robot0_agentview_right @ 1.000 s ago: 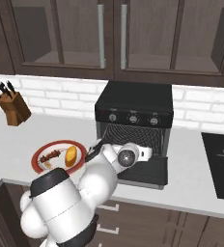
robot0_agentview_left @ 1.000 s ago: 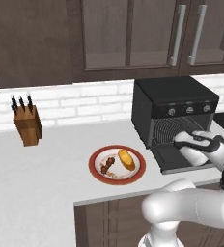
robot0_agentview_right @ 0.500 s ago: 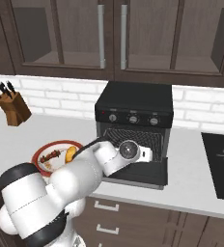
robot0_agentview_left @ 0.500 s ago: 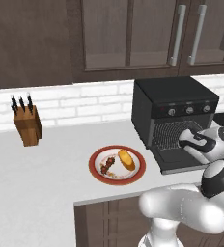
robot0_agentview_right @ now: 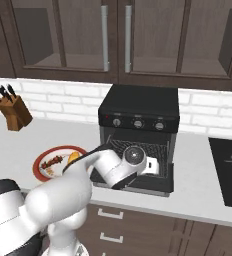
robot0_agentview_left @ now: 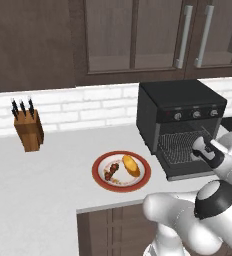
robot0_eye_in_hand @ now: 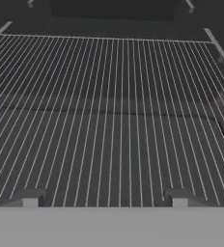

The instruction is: Pick up the kebab skewer and baguette bread, and place them inside the toaster oven. Close the toaster oven door and start by setting the timer.

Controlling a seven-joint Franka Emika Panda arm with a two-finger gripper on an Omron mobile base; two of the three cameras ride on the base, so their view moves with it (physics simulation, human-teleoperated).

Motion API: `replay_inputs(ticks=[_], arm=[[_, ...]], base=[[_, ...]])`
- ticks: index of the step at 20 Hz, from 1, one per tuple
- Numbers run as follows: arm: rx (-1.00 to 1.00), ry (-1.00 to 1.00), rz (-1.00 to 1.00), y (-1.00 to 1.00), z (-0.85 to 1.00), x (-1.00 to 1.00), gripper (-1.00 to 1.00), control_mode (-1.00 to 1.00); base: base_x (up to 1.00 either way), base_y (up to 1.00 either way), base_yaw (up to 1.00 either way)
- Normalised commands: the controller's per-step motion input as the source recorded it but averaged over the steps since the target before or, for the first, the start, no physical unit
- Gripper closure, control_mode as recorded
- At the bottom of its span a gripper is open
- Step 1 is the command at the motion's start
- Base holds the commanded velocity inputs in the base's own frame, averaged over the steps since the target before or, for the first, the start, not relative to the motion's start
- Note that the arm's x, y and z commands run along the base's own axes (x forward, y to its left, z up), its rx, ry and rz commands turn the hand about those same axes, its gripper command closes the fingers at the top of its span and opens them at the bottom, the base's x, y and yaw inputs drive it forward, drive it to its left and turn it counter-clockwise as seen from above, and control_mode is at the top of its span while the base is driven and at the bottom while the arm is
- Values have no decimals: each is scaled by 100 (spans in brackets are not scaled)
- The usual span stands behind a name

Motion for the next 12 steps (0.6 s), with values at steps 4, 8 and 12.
replay_inputs(ticks=[4,8,12], arm=[[-5,21,3,5,-66,-58,-100,-100],[-3,14,1,6,-38,-45,-100,-100],[0,0,0,24,37,-42,-100,-100]], base=[[0,0,0],[0,0,0],[0,0,0]])
